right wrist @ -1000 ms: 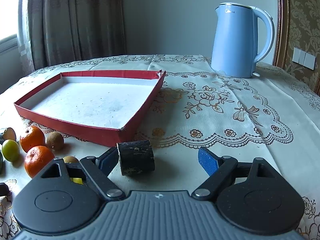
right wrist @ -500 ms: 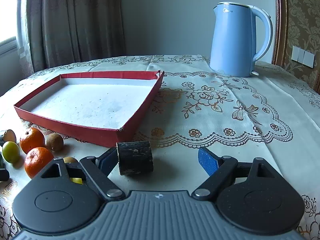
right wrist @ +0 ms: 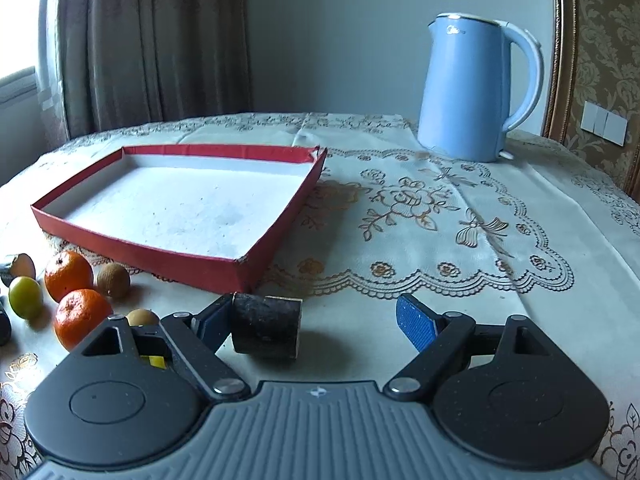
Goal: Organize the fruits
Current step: 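Close left tool on cucumber piece while right tool closes on eggplant slice, then carry eggplant slice into red tray and open right tool while left tool holds cucumber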
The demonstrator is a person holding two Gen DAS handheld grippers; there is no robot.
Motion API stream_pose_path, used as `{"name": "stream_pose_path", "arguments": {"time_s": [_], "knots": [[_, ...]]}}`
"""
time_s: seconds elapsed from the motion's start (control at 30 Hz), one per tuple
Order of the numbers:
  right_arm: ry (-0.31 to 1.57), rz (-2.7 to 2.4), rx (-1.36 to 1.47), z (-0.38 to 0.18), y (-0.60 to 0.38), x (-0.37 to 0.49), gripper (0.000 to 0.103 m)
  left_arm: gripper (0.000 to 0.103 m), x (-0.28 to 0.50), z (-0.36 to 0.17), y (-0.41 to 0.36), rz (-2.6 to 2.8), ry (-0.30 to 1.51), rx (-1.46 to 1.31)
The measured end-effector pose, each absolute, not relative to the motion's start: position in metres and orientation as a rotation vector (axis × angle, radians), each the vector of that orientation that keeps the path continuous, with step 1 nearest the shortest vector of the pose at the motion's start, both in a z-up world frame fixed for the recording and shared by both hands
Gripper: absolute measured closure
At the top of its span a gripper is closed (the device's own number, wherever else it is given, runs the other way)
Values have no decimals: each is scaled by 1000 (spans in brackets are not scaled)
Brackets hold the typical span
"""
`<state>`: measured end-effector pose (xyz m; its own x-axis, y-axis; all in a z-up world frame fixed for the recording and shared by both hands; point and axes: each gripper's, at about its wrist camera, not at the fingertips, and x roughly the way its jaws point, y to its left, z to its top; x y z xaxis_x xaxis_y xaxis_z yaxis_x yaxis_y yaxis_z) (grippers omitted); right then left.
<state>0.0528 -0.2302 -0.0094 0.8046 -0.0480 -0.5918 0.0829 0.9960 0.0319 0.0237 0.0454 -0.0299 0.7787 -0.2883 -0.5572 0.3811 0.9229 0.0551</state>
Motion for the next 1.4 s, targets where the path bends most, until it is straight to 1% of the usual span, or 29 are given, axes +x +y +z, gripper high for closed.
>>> {"name": "stream_pose_path", "arguments": {"time_s": [0.1, 0.17, 0.2, 0.23, 0.33, 0.53, 0.73, 0.93, 1.23, 1.4], "knots": [[652, -60, 60, -13, -228, 56, 17, 76, 23, -33, 45, -362, 572, 172], [650, -55, 69, -13, -228, 56, 33, 76, 23, -33, 45, -363, 571, 168], [655, -39, 78, -13, -228, 57, 48, 76, 24, -33, 45, -364, 573, 167], [663, -25, 92, -14, -228, 58, 60, 76, 25, -33, 45, -363, 577, 163], [671, -12, 100, -13, -226, 60, 67, 76, 24, -34, 47, -364, 576, 154], [637, -14, 122, -11, -227, 54, 69, 76, 23, -31, 52, -356, 564, 118], [557, -12, 83, 6, -221, 48, 69, 76, 19, -27, 53, -348, 543, 105], [500, 26, 11, 22, -203, 75, 69, 76, 15, -20, 51, -360, 524, 101], [561, 40, -57, 10, -186, 136, 69, 76, 14, -14, 48, -386, 523, 95], [607, 53, -57, 0, -184, 153, 69, 76, 18, -12, 45, -408, 527, 95]]}}
